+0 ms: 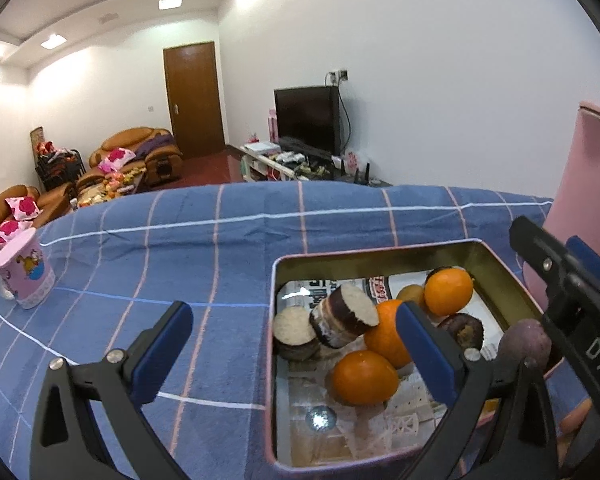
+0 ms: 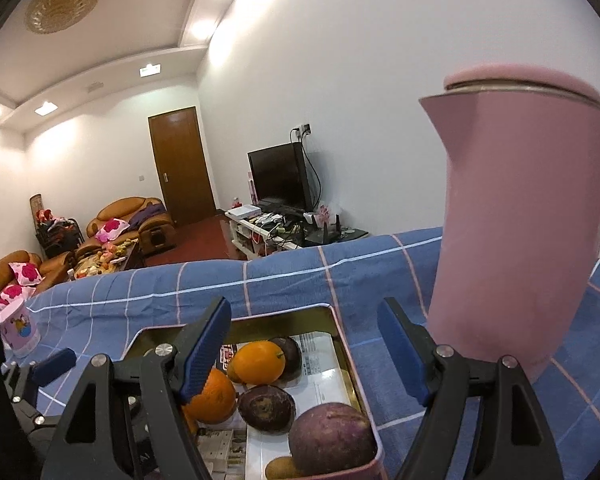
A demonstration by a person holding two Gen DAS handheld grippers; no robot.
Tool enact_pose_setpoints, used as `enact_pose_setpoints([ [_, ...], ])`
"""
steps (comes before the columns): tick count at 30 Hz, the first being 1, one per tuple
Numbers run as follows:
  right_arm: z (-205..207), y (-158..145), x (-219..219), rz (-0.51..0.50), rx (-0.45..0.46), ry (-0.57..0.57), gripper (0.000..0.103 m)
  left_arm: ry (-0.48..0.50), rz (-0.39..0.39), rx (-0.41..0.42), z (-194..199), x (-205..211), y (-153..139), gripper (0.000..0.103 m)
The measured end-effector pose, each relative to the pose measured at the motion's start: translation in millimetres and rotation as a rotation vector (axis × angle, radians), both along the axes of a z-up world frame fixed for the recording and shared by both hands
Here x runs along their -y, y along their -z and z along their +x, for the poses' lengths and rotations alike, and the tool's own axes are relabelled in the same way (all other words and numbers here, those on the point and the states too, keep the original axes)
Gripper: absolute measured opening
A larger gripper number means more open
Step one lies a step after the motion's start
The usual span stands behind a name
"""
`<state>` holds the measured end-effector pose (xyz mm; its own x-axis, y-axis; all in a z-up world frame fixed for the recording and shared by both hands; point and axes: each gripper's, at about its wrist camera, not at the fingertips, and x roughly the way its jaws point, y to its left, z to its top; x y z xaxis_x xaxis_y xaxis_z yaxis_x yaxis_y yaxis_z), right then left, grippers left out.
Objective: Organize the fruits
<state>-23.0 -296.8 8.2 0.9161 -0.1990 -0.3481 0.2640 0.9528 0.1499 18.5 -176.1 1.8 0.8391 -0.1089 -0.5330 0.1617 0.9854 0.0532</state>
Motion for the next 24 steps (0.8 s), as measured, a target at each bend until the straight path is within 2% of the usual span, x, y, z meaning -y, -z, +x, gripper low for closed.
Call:
enact_pose_setpoints([
  [13,-50.4,-8.7,-18.8,-0.059,0.096,0.024,0.077,0.013,0.008,0.151,-48.4,-15.6,-11.9,0.103],
  [24,-79.1,-14.4,-26.2,-0.069,0.157,0.065,0.077,0.002,-0.018,0.168,-56.9,-26.3,-13.8,0.103],
])
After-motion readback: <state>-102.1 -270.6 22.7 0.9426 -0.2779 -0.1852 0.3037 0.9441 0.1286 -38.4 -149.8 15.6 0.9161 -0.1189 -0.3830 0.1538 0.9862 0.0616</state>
